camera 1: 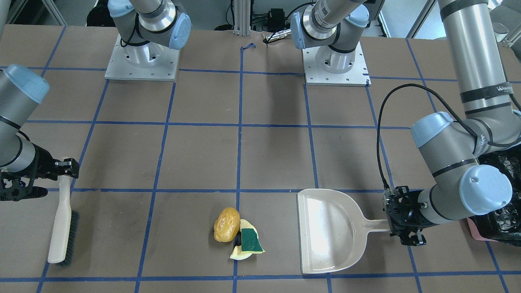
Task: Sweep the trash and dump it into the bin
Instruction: 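Grasp the white dustpan handle with the left gripper while the right grasps the brush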
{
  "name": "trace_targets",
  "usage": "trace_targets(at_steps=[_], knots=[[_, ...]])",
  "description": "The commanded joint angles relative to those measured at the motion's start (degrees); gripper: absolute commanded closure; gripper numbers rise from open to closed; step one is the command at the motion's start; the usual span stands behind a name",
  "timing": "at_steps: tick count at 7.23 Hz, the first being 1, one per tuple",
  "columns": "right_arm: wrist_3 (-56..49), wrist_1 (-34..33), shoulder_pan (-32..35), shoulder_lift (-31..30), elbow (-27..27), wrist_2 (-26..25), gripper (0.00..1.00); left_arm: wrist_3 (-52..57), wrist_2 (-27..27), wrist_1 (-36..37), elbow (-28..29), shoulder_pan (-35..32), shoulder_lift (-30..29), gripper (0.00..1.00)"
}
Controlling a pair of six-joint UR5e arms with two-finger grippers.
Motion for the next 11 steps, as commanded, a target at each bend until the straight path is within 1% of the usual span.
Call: trace_targets(at_steps=[1,2,3,4,6,7,8,9,11], knots=[[-0.1,0.0,0.0,0.0,-0.3,0.1,0.78,1.1,0.0,1.8,-0.2,0.0,-0.1,0.45],[0.0,0.0,0.0,-0.1,-0.3,0.0,1.0,1.4,0.1,2.0,-0.2,-0.1,-0.2,0.47],[0.0,0.0,0.1,-0.2,-0.3,0.0,1.0,1.2,0.5,2.0,-0.2,-0.2,-0.2,0.49],[0.1,0.1,0.6,-0.2,-0.5,0.0,1.0,0.7,2.6,2.0,-0.2,-0.3,-0.2,0.56],[4.1,0.9,2.6,-0.6,-2.7,0.1,1.0,0.7,2.8,2.0,-0.1,-0.4,0.0,0.62],[7.0,2.4,5.2,-0.8,-3.7,0.6,1.0,0.7,3.4,2.0,-0.1,-0.5,0.0,0.7],[12.6,3.9,8.1,-1.6,-4.5,1.4,1.0,0.7,3.6,2.0,0.0,-0.8,0.1,0.82],[17.4,5.5,11.0,-2.4,-4.6,3.7,1.0,0.7,3.9,2.0,0.0,-1.2,0.2,0.84],[29.1,5.0,18.0,-2.2,-4.6,4.0,1.0,0.3,5.1,2.0,0.1,-2.0,0.2,0.86]])
